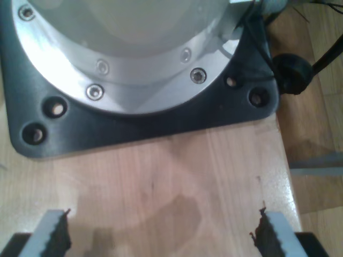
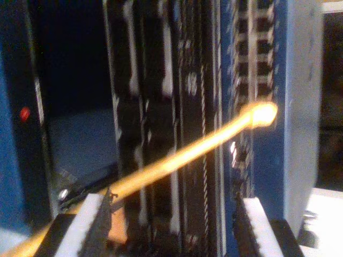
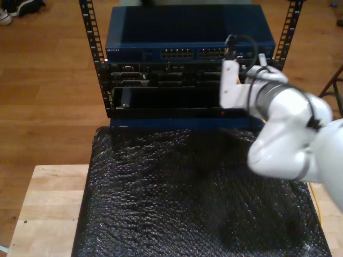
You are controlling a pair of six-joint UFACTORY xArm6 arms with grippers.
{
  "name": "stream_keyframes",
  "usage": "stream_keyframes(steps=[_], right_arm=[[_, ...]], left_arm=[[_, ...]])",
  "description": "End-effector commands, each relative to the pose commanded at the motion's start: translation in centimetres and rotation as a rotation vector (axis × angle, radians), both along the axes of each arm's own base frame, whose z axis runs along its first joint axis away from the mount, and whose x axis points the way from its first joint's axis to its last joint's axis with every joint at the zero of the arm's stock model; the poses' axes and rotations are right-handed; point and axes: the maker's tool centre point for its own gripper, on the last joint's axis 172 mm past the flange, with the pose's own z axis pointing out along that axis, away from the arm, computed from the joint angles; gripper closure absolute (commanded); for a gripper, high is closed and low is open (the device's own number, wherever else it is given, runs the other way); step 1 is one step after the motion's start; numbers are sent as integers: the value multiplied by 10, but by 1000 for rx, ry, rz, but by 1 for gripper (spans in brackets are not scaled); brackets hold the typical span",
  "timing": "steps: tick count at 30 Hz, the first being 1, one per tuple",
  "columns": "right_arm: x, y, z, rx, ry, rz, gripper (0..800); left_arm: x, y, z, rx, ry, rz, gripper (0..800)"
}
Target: Grab the cable and plug it in
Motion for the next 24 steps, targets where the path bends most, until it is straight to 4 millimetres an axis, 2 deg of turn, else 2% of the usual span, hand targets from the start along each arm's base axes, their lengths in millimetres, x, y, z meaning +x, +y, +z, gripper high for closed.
stream_keyframes(steps=[4,9,11,13,16,18,24], right_arm=[[-8,-39,-4,-64,89,16,222],[-26,-103,-16,-145,208,-12,179],[-37,-127,-23,-167,263,-28,136],[-51,-153,-31,-195,327,-41,93],[-73,-202,-34,-224,398,-77,34],[-90,-226,-38,-236,449,-86,11],[-156,-277,-51,-240,619,-83,7]], left_arm=[[0,0,0,2,0,0,0],[0,0,0,0,0,2,0],[0,0,0,0,0,0,0],[0,0,0,0,0,0,0],[0,0,0,0,0,0,0],[0,0,0,0,0,0,0],[0,0,0,2,0,0,0]])
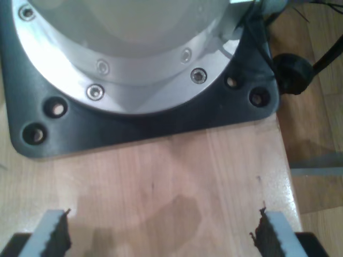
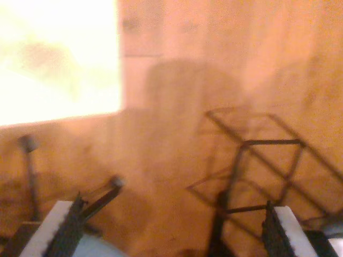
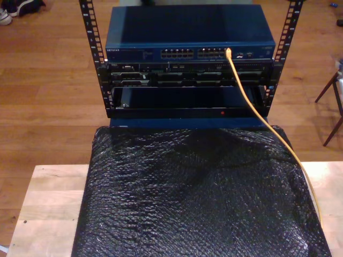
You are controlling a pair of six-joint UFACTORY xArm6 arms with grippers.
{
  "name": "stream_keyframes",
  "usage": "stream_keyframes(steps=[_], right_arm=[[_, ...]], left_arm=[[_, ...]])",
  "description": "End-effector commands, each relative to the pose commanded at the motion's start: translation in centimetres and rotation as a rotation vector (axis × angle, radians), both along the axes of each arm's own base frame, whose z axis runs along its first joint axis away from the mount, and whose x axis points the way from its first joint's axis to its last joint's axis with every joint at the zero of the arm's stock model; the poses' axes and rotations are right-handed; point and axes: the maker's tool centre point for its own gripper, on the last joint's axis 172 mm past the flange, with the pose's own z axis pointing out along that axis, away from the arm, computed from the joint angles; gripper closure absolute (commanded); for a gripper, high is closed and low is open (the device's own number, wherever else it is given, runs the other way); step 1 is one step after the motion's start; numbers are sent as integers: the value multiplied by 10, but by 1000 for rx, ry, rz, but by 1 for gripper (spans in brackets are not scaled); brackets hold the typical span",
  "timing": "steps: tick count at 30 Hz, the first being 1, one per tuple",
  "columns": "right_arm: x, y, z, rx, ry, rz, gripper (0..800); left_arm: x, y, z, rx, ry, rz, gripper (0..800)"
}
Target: Grab the cable and plug it in
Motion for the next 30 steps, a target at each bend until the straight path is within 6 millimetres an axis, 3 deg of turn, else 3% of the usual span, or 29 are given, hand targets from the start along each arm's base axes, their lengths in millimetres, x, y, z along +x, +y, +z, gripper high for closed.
stream_keyframes(steps=[7,17,23,30], right_arm=[[-97,-33,-11,58,196,-1,2],[-222,-52,-18,153,346,59,2],[-281,-53,-26,204,374,72,2],[-333,-46,-42,223,370,95,2]], left_arm=[[0,0,0,-2,0,0,0],[0,0,0,-2,0,0,0],[0,0,0,-2,0,0,0],[0,0,0,-2,0,0,0]])
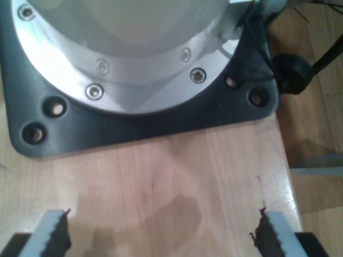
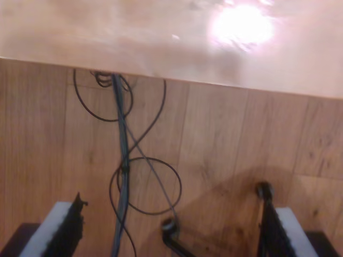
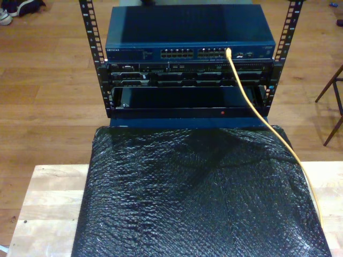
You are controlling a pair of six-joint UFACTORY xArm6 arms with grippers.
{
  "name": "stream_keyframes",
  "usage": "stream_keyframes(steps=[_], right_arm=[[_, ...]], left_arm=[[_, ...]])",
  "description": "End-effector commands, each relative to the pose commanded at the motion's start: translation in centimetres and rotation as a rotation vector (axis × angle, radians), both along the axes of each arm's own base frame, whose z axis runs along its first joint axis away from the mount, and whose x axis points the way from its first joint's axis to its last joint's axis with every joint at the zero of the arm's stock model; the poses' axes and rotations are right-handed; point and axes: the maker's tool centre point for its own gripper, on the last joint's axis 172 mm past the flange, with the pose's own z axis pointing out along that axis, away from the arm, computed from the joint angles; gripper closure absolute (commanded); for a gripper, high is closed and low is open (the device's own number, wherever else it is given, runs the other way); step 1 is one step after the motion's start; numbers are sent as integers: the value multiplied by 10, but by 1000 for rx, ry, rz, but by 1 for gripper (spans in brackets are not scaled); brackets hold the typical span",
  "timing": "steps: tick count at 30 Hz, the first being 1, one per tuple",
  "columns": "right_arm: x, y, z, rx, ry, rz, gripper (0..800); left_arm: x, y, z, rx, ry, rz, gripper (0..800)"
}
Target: Grab the cable and plug it in
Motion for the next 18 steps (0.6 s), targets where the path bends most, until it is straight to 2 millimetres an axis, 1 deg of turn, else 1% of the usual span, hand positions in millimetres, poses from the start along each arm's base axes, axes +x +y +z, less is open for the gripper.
stream_keyframes(steps=[3,6,8,13,16,18], right_arm=[[-18,6,-9,14,-1,-5,2],[-32,17,-23,42,5,-15,2],[-37,24,-32,57,9,-18,2],[-49,47,-55,116,24,-40,2],[-53,59,-66,142,33,-43,2],[-56,63,-71,150,35,-50,2]], left_arm=[[0,0,0,2,0,0,0],[0,0,0,0,0,0,0],[0,0,0,0,0,0,0],[0,0,0,2,0,0,0],[0,0,0,0,0,0,0],[0,0,0,0,0,0,0]])
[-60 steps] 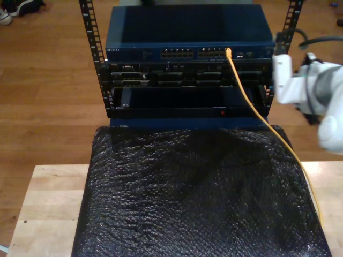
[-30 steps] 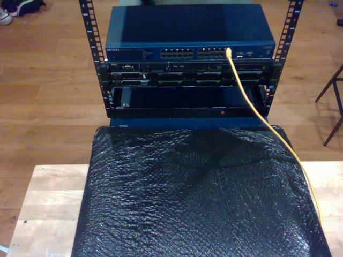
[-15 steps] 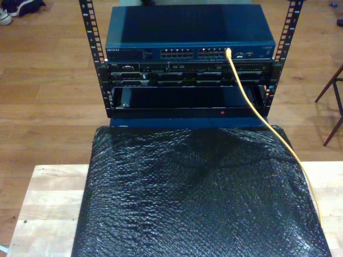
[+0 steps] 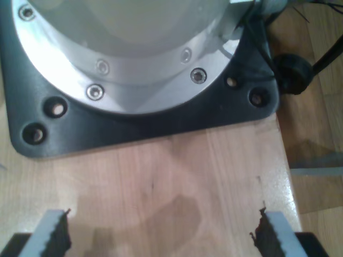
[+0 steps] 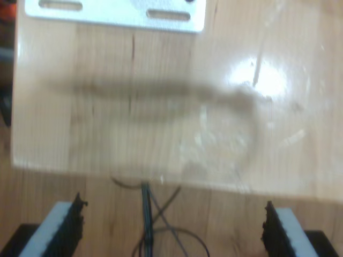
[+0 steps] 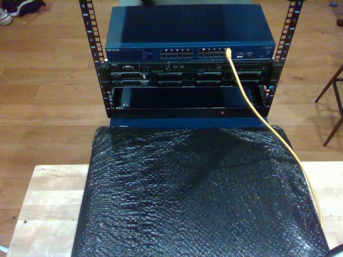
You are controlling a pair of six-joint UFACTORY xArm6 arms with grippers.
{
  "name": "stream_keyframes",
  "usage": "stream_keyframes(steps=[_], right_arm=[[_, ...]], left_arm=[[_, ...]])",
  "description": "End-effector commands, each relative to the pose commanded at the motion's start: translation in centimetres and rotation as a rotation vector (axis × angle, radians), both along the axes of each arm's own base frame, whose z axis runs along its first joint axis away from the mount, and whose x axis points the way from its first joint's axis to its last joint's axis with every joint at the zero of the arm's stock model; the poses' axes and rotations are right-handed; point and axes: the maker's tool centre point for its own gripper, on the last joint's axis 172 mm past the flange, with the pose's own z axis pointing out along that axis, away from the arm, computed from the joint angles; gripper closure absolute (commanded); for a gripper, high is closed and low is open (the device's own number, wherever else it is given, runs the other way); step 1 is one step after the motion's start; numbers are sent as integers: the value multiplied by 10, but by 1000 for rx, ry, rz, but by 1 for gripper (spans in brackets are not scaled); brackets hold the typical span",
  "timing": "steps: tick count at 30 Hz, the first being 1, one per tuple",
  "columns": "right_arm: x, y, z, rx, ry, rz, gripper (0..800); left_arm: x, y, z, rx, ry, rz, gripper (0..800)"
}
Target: Grab the cable and plug it in
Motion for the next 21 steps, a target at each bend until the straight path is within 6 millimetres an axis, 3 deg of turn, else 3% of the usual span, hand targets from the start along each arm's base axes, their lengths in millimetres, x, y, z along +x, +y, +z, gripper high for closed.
stream_keyframes(steps=[6,21], right_arm=[[-4,-1,-20,-36,-18,19,2],[-30,21,-51,-2,-51,-25,0]], left_arm=[[0,0,0,2,0,0,0],[0,0,0,0,0,0,0]])
